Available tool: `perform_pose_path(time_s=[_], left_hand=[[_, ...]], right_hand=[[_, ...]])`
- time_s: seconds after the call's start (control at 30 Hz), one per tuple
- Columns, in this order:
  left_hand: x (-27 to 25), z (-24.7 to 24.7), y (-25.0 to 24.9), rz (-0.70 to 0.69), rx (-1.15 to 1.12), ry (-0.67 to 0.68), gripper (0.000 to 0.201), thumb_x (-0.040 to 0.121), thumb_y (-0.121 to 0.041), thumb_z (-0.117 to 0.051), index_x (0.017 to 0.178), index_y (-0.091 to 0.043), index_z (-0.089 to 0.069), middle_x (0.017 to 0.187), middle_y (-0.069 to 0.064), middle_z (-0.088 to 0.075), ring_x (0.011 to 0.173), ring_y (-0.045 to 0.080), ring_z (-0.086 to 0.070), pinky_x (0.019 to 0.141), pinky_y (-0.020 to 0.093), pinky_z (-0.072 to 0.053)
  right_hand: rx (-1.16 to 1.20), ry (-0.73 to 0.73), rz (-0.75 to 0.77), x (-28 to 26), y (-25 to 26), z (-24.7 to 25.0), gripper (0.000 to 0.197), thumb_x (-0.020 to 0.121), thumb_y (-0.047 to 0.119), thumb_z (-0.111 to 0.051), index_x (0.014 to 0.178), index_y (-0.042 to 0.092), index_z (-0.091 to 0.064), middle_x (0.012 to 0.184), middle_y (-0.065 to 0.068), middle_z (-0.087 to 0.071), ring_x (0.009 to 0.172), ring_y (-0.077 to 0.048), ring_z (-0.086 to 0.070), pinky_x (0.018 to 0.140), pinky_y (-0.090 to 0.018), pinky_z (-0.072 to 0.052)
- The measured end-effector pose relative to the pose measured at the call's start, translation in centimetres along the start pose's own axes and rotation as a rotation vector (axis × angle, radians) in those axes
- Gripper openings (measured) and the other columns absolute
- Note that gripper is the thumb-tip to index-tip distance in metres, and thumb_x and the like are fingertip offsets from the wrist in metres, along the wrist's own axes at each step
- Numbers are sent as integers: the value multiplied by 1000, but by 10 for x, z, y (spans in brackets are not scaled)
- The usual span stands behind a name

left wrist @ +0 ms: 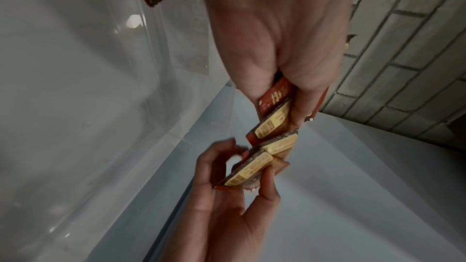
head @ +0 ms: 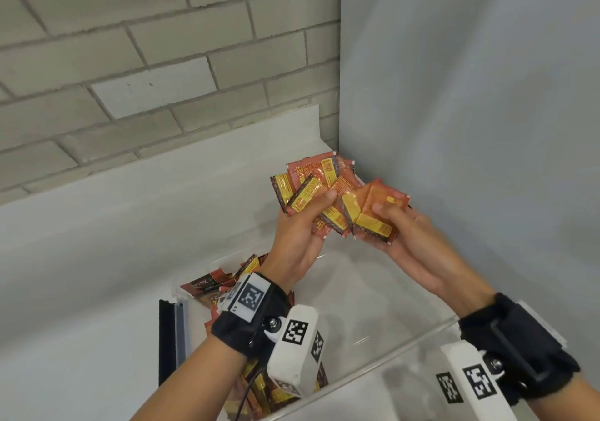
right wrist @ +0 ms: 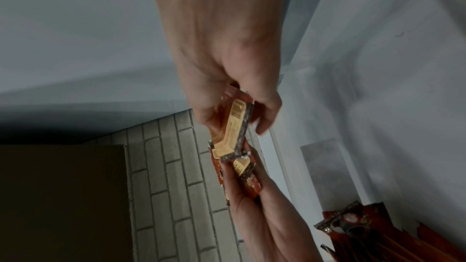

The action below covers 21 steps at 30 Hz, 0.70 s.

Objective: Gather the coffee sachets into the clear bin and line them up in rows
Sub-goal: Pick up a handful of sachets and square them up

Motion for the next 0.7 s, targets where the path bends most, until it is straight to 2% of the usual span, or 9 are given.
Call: perform_pose_path(time_s=[0.1, 0.23, 0.3, 0.4, 0.53, 0.6, 0.7], left_hand=[[0, 0, 0, 10, 17, 8, 38, 89, 2, -58, 126, -3, -56, 114, 12, -67, 102, 22, -67, 82, 32, -56], [-1, -5, -1, 35, -12, 32, 43, 84, -12, -60, 126, -4, -56, 117, 14, -67, 104, 24, -66, 88, 34, -55], [-2, -3, 0, 75, -58, 14, 47, 84, -21, -56, 128, -6, -54, 120, 14, -65, 104, 23, -65, 91, 35, -53], [0, 1, 5, 122, -55, -19, 40, 94, -16, -49, 132, -4, -51, 124, 18, -63, 102, 25, -65, 88, 37, -54], [0, 2, 6, 110, -3, -5, 35, 97, -11, -47, 131, -2, -53, 119, 19, -65, 98, 26, -68, 79, 37, -58], [-1, 1, 6, 101, 2, 9, 32, 96, -8, -49, 127, -3, -55, 118, 20, -65, 98, 27, -67, 80, 39, -58], [0, 3, 5, 88, 16, 15, 36, 94, -7, -53, 130, -2, -53, 122, 22, -63, 105, 31, -65, 87, 44, -55]], right_hand=[[-64, 66, -39, -2, -7, -9, 31, 93, 11, -54, 124, 9, -58, 115, -10, -70, 103, -25, -68, 73, -28, -58], [-69, -2, 42, 1, 0, -1, 38, 90, 9, -59, 128, 11, -54, 116, -9, -70, 98, -19, -69, 71, -26, -55], [-75, -50, 74, 2, 2, 5, 38, 89, 7, -60, 126, 13, -53, 114, -6, -71, 98, -17, -69, 79, -29, -55], [-176, -57, 129, -1, 7, 4, 38, 87, 7, -63, 123, 15, -53, 113, -5, -71, 102, -18, -68, 88, -35, -54], [-396, 12, 233, -10, 11, -9, 30, 86, 10, -66, 112, 24, -60, 106, 2, -73, 99, -13, -69, 82, -30, -58], [-468, 37, 256, -12, 10, -13, 33, 85, 15, -67, 114, 28, -59, 108, 4, -72, 101, -11, -68, 85, -30, -57], [-531, 55, 259, -12, 8, -15, 42, 79, 27, -69, 120, 24, -59, 108, 8, -70, 103, -10, -67, 90, -33, -56]])
Point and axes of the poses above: each hand's wrist, its own x-axis towards the middle knuckle, its own z-axis out of the back of the hand, y = z × x, the point moved 8 cm from there along x, towards the middle knuckle
